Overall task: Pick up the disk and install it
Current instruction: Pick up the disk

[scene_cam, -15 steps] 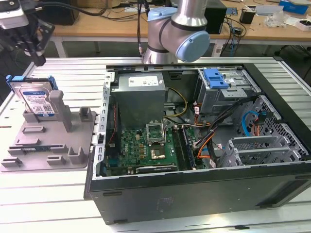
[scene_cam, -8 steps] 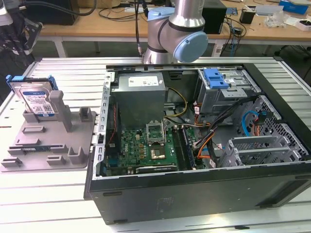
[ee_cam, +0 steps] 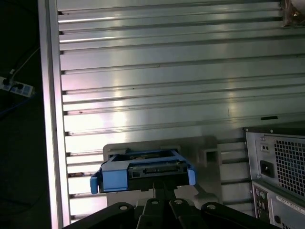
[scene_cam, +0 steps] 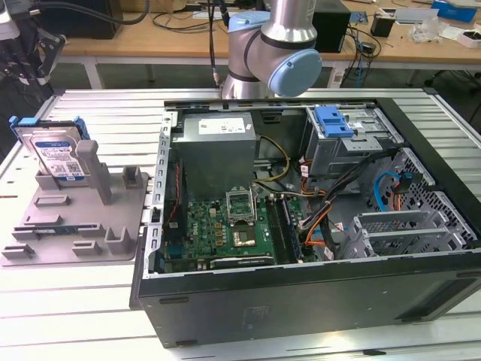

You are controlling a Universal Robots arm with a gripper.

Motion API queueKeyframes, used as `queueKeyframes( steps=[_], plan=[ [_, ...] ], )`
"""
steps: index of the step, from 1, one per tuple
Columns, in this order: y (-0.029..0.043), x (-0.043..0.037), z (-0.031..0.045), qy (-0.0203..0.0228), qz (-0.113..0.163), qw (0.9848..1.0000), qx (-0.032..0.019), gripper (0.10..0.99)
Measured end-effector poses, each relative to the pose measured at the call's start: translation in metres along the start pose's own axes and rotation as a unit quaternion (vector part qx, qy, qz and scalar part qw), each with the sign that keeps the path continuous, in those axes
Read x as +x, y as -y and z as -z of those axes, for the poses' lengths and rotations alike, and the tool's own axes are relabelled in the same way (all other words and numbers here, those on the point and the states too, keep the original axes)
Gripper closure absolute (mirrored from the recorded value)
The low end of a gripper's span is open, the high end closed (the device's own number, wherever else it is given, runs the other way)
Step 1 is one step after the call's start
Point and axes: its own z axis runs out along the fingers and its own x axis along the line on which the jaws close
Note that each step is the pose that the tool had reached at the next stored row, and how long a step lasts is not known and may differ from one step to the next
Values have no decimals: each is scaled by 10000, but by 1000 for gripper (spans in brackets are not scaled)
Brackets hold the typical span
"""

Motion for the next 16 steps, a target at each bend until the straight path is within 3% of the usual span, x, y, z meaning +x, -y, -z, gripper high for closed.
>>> queueKeyframes(
  steps=[7, 8, 10, 12, 16],
  plan=[
    [0, 0, -1, -13, 17, 10000, 0, 980],
    [0, 0, 0, -48, 52, 10000, 2, 980],
    [0, 1, -1, -162, 182, 9997, 8, 980],
    [0, 2, -2, -208, 279, 9994, 8, 980],
    [0, 2, -7, -248, 664, 9975, 8, 980]
  ],
)
